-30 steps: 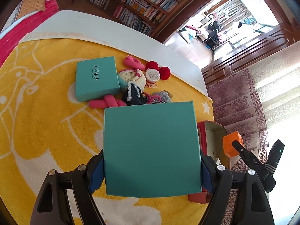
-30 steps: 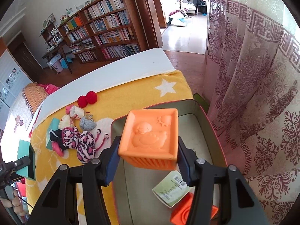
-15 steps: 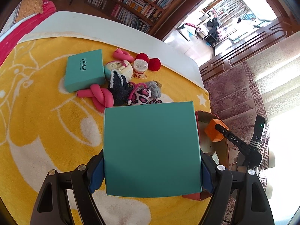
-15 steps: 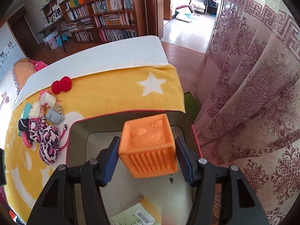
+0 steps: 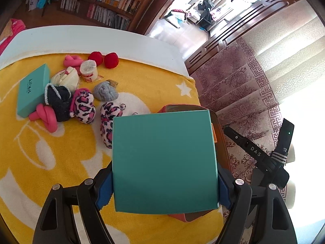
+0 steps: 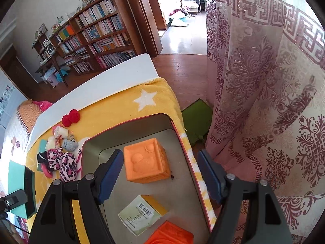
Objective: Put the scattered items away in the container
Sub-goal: 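Drop light orange cube into tin with right gripper while left carries teal box over, then lower the teal box into the tin and open the left gripper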
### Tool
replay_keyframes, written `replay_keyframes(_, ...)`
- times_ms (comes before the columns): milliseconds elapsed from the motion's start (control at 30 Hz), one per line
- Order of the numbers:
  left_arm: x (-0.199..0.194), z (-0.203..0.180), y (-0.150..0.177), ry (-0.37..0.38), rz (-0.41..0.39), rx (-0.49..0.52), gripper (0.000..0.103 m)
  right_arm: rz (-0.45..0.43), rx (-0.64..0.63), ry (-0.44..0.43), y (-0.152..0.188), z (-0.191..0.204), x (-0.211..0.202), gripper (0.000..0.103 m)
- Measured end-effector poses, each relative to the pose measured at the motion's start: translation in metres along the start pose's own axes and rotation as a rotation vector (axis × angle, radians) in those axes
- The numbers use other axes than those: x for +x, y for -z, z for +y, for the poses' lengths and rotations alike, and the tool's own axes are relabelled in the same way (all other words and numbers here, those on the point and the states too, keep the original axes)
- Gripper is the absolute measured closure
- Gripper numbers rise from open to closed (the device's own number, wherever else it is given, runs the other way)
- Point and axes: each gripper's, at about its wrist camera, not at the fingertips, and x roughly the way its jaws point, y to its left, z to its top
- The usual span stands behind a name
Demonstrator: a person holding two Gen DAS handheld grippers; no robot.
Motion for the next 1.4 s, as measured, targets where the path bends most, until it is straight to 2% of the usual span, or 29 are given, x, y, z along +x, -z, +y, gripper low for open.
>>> replay_keyframes(300,0.045,-0.069,-0.023,0.055,0.04,0.11,0.02,-0.036,0.045,-0.007,0.005,-0.021,-0.024,0.025)
replay_keyframes(367,0.055,-0.074,-0.031,0.097,0.064,0.079,0.02,-0.036,0.051,-0.005,0.006,-0.024,-0.025,0.025)
replay_keyframes(500,0.068,-0.067,-0.042,0.181,0.102,-0.063,0.019,-0.026,0.062,-0.005,0.011,-0.03,-0.024,0.025)
replay_keyframes(567,0.07,-0.064,-0.043,0.221,0.104,-0.093,0.014,-0.019,0.067,-0.008,0.013,-0.033,-0.023,0.025)
replay_keyframes(600,0.069,-0.065,-0.043,0.229,0.093,-0.094,0.008,-0.017,0.069,-0.01,0.014,-0.035,-0.022,0.025)
replay_keyframes(667,0.065,-0.065,-0.043,0.218,0.071,-0.086,0.006,-0.014,0.07,-0.015,0.015,-0.035,-0.02,0.025)
replay_keyframes(1100,0.058,-0.026,-0.028,0.168,0.087,-0.169,0.006,0.012,0.03,-0.044,0.016,-0.017,-0.01,0.025)
replay_keyframes(1400,0.048,-0.004,-0.015,0.155,0.087,-0.203,0.006,0.074,-0.062,-0.015,0.042,0.004,-0.006,0.025)
